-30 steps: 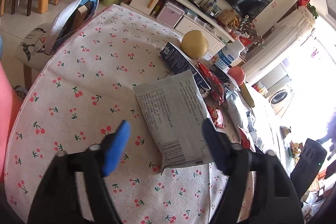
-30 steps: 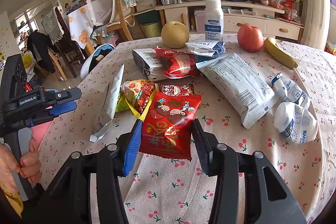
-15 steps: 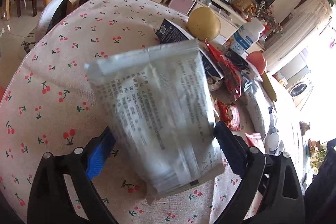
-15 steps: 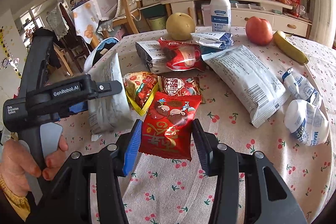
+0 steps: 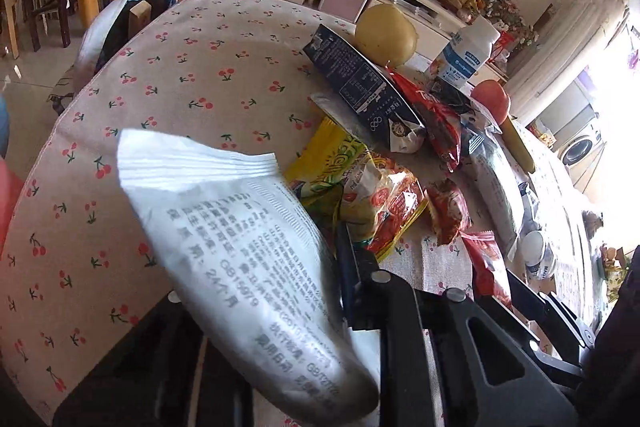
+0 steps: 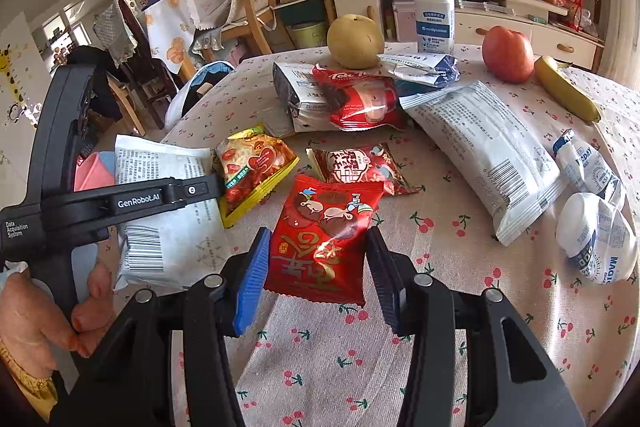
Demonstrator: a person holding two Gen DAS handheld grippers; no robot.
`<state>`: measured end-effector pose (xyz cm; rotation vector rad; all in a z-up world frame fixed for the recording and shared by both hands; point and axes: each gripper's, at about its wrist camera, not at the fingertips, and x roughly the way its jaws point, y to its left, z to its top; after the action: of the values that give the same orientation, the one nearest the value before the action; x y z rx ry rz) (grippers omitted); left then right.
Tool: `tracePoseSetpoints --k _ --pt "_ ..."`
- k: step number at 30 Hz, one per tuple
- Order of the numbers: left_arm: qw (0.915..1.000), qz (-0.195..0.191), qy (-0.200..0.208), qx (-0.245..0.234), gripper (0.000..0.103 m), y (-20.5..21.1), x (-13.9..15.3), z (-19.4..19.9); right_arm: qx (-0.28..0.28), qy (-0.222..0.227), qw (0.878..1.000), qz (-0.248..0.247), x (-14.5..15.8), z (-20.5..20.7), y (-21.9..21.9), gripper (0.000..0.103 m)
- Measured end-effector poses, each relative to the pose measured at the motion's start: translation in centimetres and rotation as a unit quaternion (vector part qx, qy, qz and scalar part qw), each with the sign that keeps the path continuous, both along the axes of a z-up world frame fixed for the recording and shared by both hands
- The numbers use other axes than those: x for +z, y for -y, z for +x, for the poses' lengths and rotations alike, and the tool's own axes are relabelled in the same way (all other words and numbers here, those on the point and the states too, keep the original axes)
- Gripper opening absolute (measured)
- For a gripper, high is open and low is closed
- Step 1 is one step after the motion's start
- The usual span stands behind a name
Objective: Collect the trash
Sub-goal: 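Lift the white paper bag with the left gripper toward the pink bin, then open the left gripper over the pink bin to drop the bag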
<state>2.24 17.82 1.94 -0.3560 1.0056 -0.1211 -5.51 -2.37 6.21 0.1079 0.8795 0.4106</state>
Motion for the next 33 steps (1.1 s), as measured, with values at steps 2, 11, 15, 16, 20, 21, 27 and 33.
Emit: tracePoseSetpoints --k 2,11,15,16,20,21,27,33 --pt "0.9998 -0.016 0.003 0.015 0.016 -1.1 0.3 -0.4 0.000 0.002 1.000 -0.004 0.0 -0.2 -0.1 0.049" --pt "0.9966 -0.026 0.046 0.064 0.012 -6.2 3.1 -2.9 0.010 0.024 1.000 -0.003 1.6 -1.5 -1.9 0.049" --pt "0.9933 -0.033 0.062 0.092 0.012 -9.0 4.2 -3.8 0.027 0.029 0.999 0.008 2.4 -1.8 -3.8 0.049" --pt "0.9921 -0.035 0.067 0.100 0.012 -9.7 4.5 -4.1 0.032 0.028 0.999 0.012 2.6 -1.8 -4.4 0.049" --pt "0.9857 -0.038 0.088 0.139 0.012 -12.8 5.6 -5.3 0.059 0.024 0.997 0.045 3.5 -1.7 -7.4 0.049" --pt "0.9836 -0.043 0.092 0.149 0.012 -13.7 5.8 -5.6 0.069 0.024 0.996 0.051 3.7 -1.7 -8.4 0.049" --pt "0.9674 -0.023 0.107 0.229 0.012 -19.0 6.4 -7.4 0.131 0.026 0.987 0.087 5.4 -1.3 -15.7 0.049" --pt "0.9450 -0.008 0.092 0.314 0.017 -24.9 5.7 -9.0 0.192 0.025 0.976 0.104 6.5 -0.8 -23.9 0.049"
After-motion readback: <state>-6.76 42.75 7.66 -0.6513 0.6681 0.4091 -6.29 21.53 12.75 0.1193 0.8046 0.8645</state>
